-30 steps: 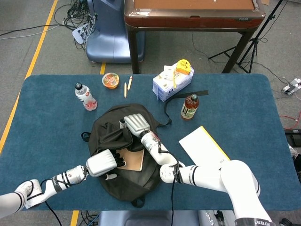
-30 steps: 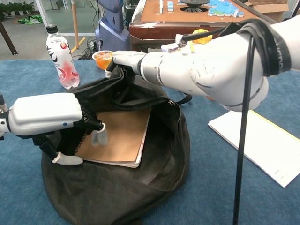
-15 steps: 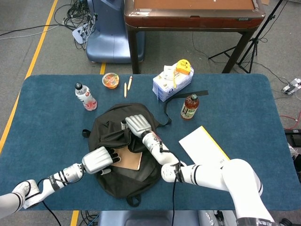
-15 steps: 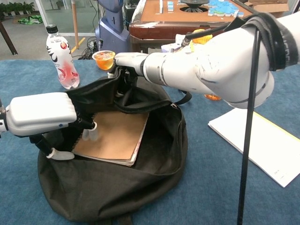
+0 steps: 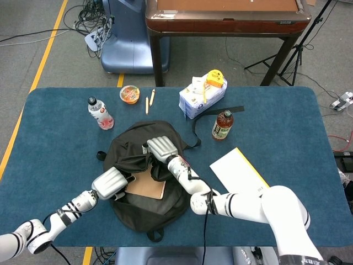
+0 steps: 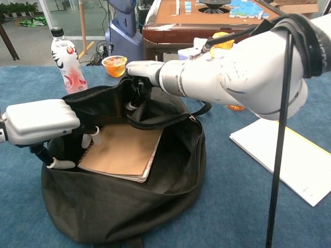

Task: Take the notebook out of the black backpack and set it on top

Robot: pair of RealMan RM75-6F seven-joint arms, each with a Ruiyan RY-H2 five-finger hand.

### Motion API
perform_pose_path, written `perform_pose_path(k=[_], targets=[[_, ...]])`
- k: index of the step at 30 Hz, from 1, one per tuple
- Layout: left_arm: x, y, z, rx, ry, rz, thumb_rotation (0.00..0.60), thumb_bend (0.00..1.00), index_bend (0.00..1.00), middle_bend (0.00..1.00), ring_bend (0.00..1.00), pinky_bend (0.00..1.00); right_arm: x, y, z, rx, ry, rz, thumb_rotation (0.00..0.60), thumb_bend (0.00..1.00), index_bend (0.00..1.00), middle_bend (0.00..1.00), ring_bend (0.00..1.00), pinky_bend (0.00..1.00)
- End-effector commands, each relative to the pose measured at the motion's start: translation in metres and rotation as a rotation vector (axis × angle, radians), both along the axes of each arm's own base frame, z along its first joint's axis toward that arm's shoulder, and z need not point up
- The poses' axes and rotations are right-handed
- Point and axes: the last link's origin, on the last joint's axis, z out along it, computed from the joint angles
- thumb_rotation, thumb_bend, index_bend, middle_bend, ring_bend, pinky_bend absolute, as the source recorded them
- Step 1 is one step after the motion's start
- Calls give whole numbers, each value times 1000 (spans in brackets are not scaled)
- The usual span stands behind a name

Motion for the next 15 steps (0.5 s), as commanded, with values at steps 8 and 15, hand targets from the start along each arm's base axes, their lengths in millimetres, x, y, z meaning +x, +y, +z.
perform_pose_path(k=[8,15], targets=[[5,-4,-1,-45,48,107,501,215,268,430,434,441,-2,1,-2,-2,8,5,600,976,742,571,483,487],[20,-18,-4,-128,-58,134,502,215,261,430,434,441,-2,-1,-4,-9,7,0,600,976,742,571,483,487]])
